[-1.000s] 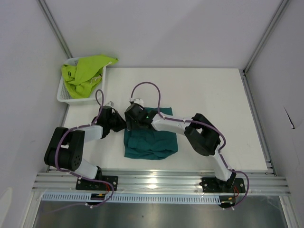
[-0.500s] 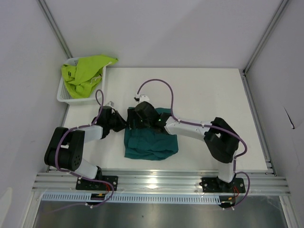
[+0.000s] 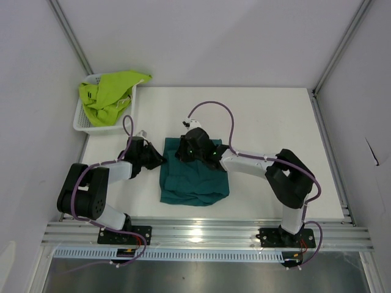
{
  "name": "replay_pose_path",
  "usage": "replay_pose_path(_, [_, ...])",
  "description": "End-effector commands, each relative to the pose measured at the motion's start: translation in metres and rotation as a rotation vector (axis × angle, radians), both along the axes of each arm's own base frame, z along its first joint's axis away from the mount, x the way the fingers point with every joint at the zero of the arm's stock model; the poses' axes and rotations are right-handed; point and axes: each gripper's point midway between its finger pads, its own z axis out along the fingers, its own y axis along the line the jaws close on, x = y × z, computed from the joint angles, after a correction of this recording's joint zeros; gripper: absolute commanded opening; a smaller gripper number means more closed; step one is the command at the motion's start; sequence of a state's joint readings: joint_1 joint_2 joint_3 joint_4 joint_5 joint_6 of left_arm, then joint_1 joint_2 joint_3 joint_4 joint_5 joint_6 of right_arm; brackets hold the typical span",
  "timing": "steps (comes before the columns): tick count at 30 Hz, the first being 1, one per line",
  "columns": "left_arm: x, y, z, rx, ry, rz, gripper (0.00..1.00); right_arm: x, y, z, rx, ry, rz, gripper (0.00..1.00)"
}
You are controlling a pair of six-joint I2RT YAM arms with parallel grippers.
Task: Fold and stack the shorts
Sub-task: Fold the shorts
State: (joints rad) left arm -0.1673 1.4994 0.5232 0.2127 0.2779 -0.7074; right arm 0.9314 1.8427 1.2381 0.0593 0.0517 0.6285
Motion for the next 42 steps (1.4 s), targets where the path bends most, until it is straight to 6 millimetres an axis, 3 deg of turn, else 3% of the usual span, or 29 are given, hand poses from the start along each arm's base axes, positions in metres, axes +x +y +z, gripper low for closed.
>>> replay_pose_path(1, [0.007,-0.003,0.017,-0.030,-0.070,-0.012,0.07,0.007,0.020,-0.004,0.041,-0.007,0.033,0.08])
replay_pose_path(5, [0.008,-0.004,0.019,-0.033,-0.082,-0.020,0.07,0.005,0.032,-0.029,0.024,0.043,0.070,0.06])
replay_pose_path(10, [0.008,-0.006,0.023,-0.041,-0.099,-0.033,0.07,0.010,0.029,-0.074,-0.054,0.115,0.024,0.06])
replay_pose_path(13, [0.009,-0.007,0.027,-0.045,-0.111,-0.036,0.07,0.011,0.028,-0.082,-0.068,0.129,0.019,0.07])
replay_pose_path(15, [0.010,-0.008,0.029,-0.047,-0.114,-0.038,0.08,0.011,0.028,-0.076,-0.065,0.120,0.022,0.09])
replay_pose_path(18, [0.010,-0.009,0.030,-0.052,-0.114,-0.044,0.16,0.013,0.027,-0.052,-0.050,0.080,0.033,0.16])
replay_pose_path(22, [0.010,-0.009,0.032,-0.055,-0.119,-0.042,0.36,0.019,0.017,-0.005,-0.016,0.014,0.037,0.40])
replay_pose_path(23, [0.009,-0.009,0.032,-0.053,-0.122,-0.046,0.40,0.017,0.010,0.008,-0.020,0.004,0.038,0.50])
replay_pose_path(24, [0.009,-0.009,0.032,-0.053,-0.122,-0.046,0.47,0.018,0.006,0.015,-0.020,-0.005,0.036,0.55])
replay_pose_path(26, [0.011,-0.010,0.034,-0.055,-0.127,-0.049,0.50,0.023,-0.005,0.025,-0.026,-0.016,0.024,0.65])
replay_pose_path(31, [0.014,-0.013,0.034,-0.057,-0.118,-0.061,0.55,0.036,-0.054,0.044,-0.033,-0.030,-0.044,0.68])
replay_pose_path(35, [0.016,-0.020,0.036,-0.038,-0.110,-0.079,0.58,0.054,-0.107,0.040,-0.074,0.008,-0.143,0.71])
replay_pose_path(37, [0.017,-0.021,0.040,-0.033,-0.119,-0.075,0.60,0.062,-0.136,0.034,-0.122,0.013,-0.208,0.82])
replay_pose_path(40, [0.017,-0.016,0.046,-0.022,-0.125,-0.040,0.60,0.071,-0.169,0.024,-0.148,0.027,-0.259,0.86])
replay_pose_path(42, [0.014,-0.008,0.046,0.005,-0.117,-0.002,0.60,0.074,-0.180,0.016,-0.156,0.044,-0.262,0.86])
